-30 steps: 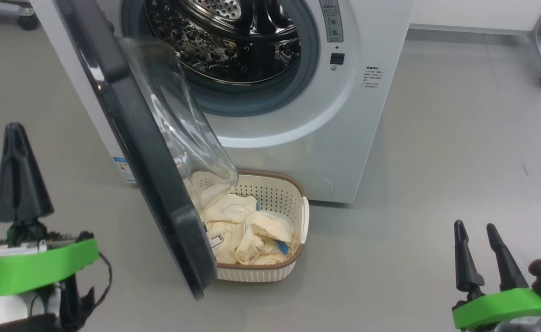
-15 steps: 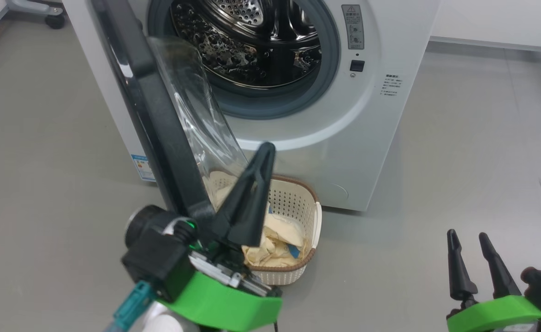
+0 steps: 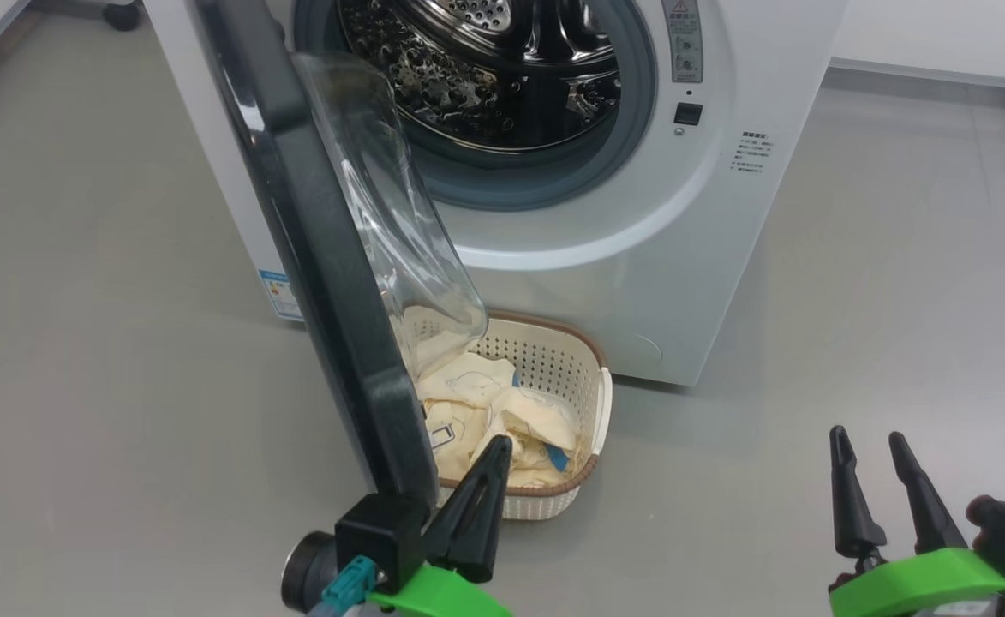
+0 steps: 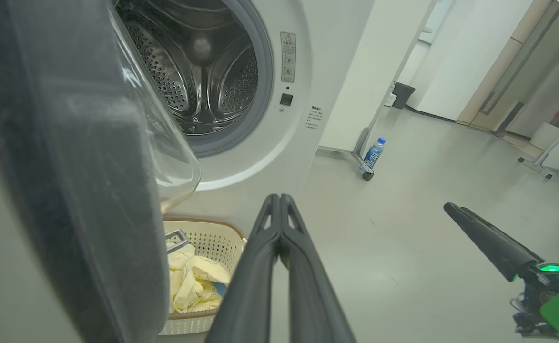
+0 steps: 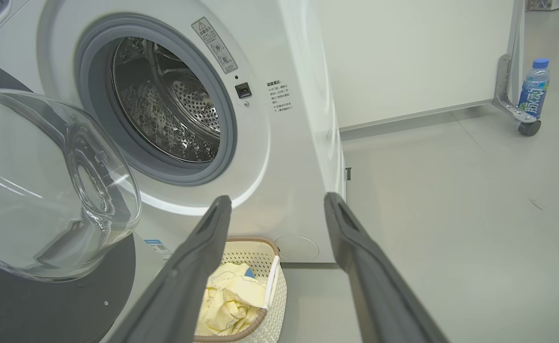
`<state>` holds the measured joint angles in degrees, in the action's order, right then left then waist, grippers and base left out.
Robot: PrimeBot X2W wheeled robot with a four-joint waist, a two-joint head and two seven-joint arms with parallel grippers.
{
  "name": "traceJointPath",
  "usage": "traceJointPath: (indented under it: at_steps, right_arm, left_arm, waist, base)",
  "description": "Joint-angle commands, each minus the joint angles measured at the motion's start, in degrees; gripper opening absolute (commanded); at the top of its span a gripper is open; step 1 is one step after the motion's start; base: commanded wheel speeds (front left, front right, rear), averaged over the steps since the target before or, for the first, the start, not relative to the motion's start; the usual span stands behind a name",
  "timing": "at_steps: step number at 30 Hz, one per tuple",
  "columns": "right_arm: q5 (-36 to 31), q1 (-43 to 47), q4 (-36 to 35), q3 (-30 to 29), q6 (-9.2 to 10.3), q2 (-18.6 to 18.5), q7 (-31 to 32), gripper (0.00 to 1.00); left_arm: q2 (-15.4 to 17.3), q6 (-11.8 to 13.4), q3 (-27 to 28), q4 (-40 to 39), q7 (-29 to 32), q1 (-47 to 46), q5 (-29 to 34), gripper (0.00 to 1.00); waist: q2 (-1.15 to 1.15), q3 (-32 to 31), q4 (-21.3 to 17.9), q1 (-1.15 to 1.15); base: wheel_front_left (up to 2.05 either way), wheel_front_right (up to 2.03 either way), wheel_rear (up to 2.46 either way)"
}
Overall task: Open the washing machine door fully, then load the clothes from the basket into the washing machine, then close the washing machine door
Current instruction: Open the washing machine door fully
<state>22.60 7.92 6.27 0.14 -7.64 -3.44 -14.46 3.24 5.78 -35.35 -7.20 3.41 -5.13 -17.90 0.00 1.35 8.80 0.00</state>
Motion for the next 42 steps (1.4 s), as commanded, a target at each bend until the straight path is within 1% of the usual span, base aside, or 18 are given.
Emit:
traceJointPath:
  at_steps: [1, 8, 14, 20, 26, 32, 42]
  right_arm:
    - [-0.07, -2.6, -1.62, 1.2, 0.15, -0.64, -0.53, 1.0]
    - [-0.13, -3.02, -1.6, 1.43, 0.15, -0.81, -0.53, 1.0]
    - [-0.16, -3.41, -1.48, 1.7, 0.15, -1.07, -0.53, 1.0]
    - [-0.14, -3.53, -1.42, 1.73, 0.15, -1.15, -0.54, 1.0]
    - [-0.12, -3.68, -1.19, 1.69, 0.15, -1.36, -0.54, 1.0]
    - [-0.04, -4.54, -1.07, 2.24, 0.15, -1.51, -0.54, 1.0]
    - [-0.1, -5.01, -1.01, 2.27, 0.15, -1.89, -0.54, 1.0]
  left_arm:
    - [0.12, 0.58, 2.23, -1.3, -1.09, -1.47, -0.18, 0.0]
    - [-0.03, 2.26, 3.48, 2.09, -3.4, -2.17, -1.1, 0.0]
    - [-0.16, 4.95, 5.26, 5.69, -5.55, -3.35, -1.9, 0.0]
    - [-0.22, 5.94, 5.26, 7.69, -6.77, -4.33, -2.2, 0.0]
    - [-0.15, 6.03, 4.87, 8.18, -6.91, -4.94, -2.02, 0.0]
    - [0.28, 6.44, 4.72, 7.9, -6.68, -5.34, -1.67, 0.0]
    - [2.72, 8.27, 5.65, 5.26, -5.38, -4.57, -0.63, 0.0]
  waist:
    - [0.0, 0.17, 0.23, 0.0]
    - [0.0, 1.02, 0.74, 0.0]
    - [0.0, 1.78, 0.79, 0.0]
    - [0.0, 2.36, 1.33, 0.0]
    - [0.0, 3.1, 3.24, 0.0]
    - [0.0, 4.06, 6.22, 0.0]
    - [0.0, 5.43, 9.86, 0.0]
  base:
    - [0.0, 0.0, 0.0]
    - [0.0, 0.0, 0.0]
    - [0.0, 0.0, 0.0]
    - [0.0, 0.0, 0.0]
    - [0.0, 0.0, 0.0]
    - [0.0, 0.0, 0.0]
    - [0.0, 0.0, 0.0]
